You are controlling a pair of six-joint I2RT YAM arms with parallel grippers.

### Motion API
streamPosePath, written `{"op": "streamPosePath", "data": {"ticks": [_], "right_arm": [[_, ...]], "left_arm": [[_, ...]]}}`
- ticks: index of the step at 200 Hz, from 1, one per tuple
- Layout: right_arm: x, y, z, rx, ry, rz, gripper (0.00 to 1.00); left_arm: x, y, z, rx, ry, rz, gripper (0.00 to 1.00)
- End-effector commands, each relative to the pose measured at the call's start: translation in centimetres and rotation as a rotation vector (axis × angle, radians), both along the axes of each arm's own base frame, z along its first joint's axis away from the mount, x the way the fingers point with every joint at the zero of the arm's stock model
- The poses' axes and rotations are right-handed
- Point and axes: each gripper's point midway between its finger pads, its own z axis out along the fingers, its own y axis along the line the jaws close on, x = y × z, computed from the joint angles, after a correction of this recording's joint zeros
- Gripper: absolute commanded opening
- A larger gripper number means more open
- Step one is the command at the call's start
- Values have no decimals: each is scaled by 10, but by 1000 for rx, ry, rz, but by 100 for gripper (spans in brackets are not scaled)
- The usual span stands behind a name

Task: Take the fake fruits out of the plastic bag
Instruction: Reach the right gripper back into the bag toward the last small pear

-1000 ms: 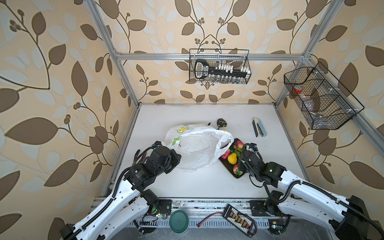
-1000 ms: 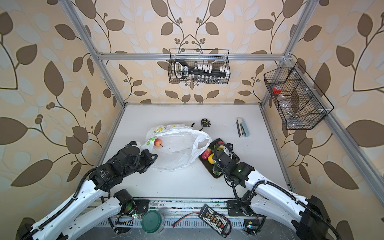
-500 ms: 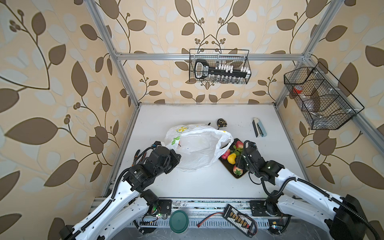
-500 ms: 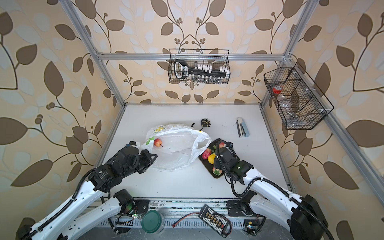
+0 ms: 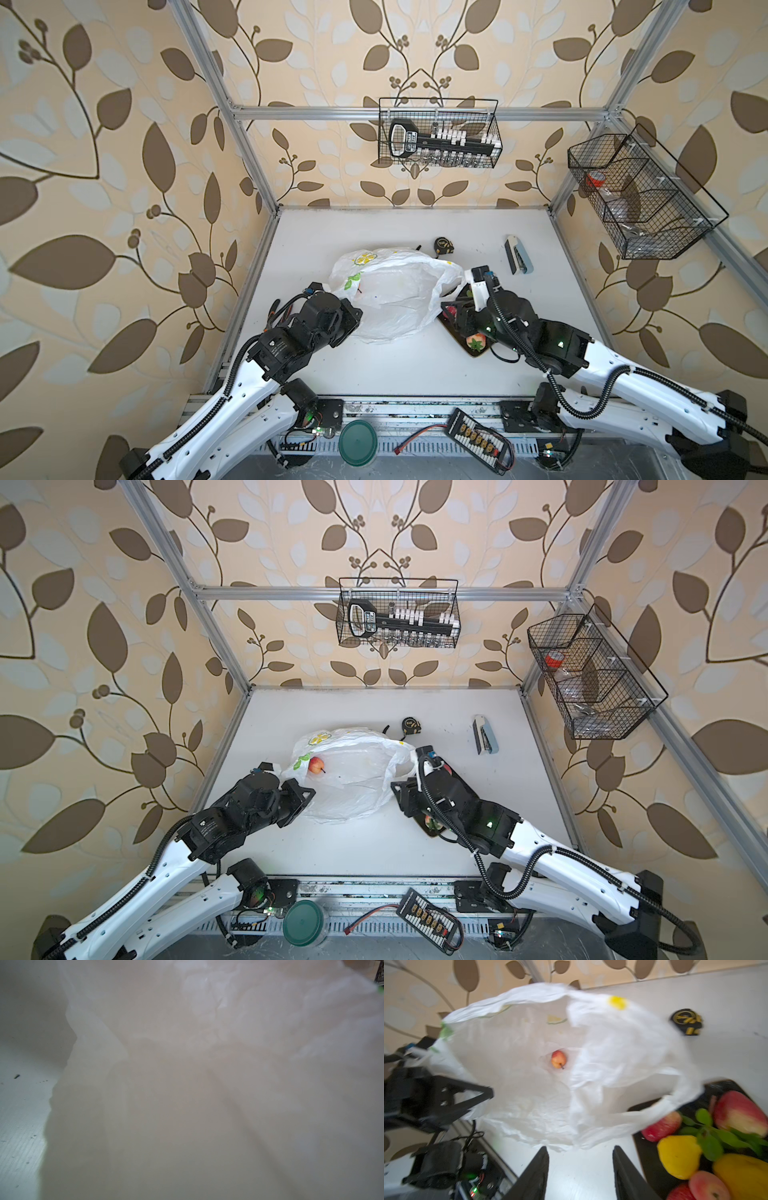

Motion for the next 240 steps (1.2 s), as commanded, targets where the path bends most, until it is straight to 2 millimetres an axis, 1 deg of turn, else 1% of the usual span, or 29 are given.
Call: {"op": "streamPosePath", "data": {"ticks": [1, 16, 26, 27, 41, 59, 60, 63, 64, 69, 72, 93, 112, 125, 139, 158, 194, 202, 218, 240], "right_arm": [[5, 50, 11, -3, -108, 106, 50], [13, 84, 8, 19, -118, 146, 50], [18, 104, -1, 19, -115, 166, 50], [19, 105, 0, 25, -118, 166, 50], [30, 131, -19, 0, -101, 181, 50], [46, 155, -48, -44, -58, 155, 50], [47, 156, -47, -41, -58, 153, 50], [51, 159, -54, -54, -48, 144, 51], [52, 160, -54, -51, -49, 140, 51], [56, 165, -64, -65, -30, 124, 51], [60, 168, -67, -66, -23, 113, 51], [81, 184, -95, -65, 30, 68, 51], [99, 198, -113, -43, 46, 47, 51], [111, 207, -123, -25, 66, 33, 54], [123, 215, -130, 5, 81, 7, 58], [138, 221, -138, 45, 100, -28, 62], [164, 233, -151, 71, 72, -48, 66], [169, 235, -155, 71, 69, -49, 67], [177, 243, -157, 75, 56, -40, 69], [184, 252, -168, 55, 51, -36, 69]], "left_arm": [[3, 3, 6, -8, -19, 22, 0], [2, 4, 6, -11, -19, 23, 0], [2, 4, 7, -10, -20, 23, 0], [2, 4, 7, -10, -20, 23, 0], [1, 5, 10, -7, -21, 23, 0], [1, 2, 17, -10, -37, -1, 0], [1, 2, 17, -9, -37, -2, 0], [1, 2, 18, -8, -39, -2, 0], [1, 3, 18, -9, -39, -2, 0], [0, 2, 18, -8, -38, -4, 0], [0, 2, 20, -9, -39, -5, 0], [-1, 3, 22, -7, -37, -5, 0], [-1, 4, 24, -13, -33, 6, 0], [-2, 5, 24, -20, -29, 12, 0], [-2, 4, 24, -28, -26, 13, 0], [-3, 2, 25, -35, -24, 4, 0], [-4, -1, 27, -43, -15, -9, 0], [-4, -2, 27, -46, -13, -13, 0], [-5, -3, 26, -47, -6, -19, 0], [-5, -4, 27, -51, -5, -25, 0]]}}
